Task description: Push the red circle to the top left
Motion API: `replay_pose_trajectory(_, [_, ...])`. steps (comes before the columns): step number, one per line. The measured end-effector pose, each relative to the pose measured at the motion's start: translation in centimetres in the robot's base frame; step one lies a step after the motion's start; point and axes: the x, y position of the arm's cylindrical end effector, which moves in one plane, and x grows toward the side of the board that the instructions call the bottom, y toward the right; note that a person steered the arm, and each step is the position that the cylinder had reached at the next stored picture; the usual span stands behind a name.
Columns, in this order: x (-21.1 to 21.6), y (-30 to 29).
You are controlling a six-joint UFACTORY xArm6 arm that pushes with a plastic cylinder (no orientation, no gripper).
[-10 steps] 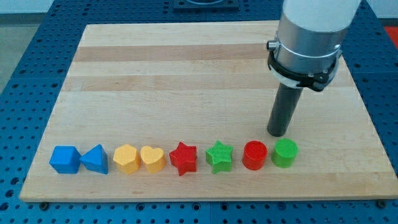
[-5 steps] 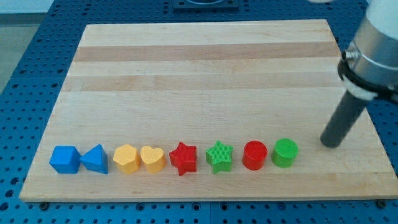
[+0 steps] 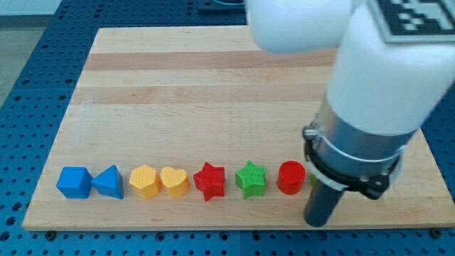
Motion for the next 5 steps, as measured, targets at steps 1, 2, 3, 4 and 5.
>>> replay_pose_trajectory(1, [-1.5, -0.2])
replay_pose_trajectory(2, [-3.5, -0.4])
replay_pose_trajectory(3, [-5.0, -1.5])
replay_pose_trajectory(4, [-6.2, -3.4])
replay_pose_trajectory(5, [-8.1, -5.3])
